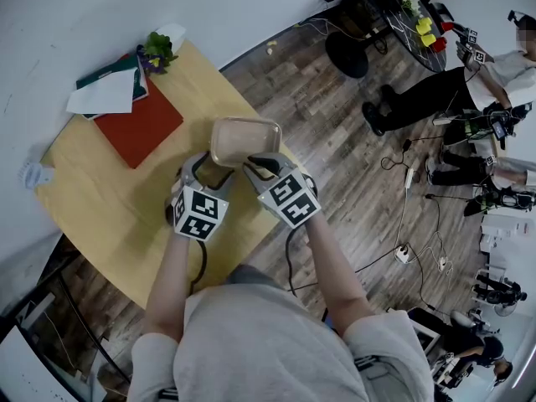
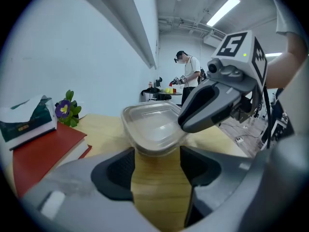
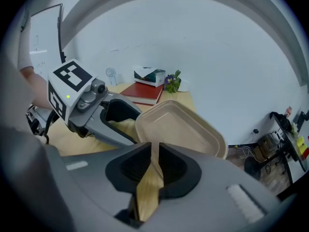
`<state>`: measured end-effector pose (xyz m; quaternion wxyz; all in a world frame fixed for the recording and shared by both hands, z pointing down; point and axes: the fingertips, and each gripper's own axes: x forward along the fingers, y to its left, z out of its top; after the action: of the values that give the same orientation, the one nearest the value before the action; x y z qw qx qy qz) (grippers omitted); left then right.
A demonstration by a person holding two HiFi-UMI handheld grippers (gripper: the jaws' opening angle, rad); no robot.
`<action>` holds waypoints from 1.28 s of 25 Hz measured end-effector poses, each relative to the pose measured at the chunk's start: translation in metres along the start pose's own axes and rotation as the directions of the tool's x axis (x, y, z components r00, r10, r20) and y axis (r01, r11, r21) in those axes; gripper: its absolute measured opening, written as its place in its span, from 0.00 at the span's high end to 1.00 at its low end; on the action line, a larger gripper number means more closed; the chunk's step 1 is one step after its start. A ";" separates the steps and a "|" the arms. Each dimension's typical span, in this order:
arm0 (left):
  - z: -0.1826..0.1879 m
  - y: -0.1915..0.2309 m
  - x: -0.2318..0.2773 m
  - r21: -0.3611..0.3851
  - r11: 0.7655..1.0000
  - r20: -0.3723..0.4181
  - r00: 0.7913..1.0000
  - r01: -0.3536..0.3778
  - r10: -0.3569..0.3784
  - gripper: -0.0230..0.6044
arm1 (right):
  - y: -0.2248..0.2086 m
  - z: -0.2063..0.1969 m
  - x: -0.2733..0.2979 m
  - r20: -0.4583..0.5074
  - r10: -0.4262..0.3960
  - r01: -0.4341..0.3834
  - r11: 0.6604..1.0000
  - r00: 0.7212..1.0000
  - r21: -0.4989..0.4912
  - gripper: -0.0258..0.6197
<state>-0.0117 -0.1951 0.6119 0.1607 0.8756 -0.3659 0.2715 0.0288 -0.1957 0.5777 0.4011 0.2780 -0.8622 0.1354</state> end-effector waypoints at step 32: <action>-0.001 0.011 0.021 0.094 0.995 -0.085 0.995 -0.039 0.047 0.47 | -0.047 -0.005 0.005 -0.077 0.009 -0.007 1.000 0.997 0.030 0.95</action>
<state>-0.0078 -0.2136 0.6262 0.1301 0.8612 -0.3645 0.3294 0.0567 -0.2332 0.5858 0.4294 0.2752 -0.8451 0.1604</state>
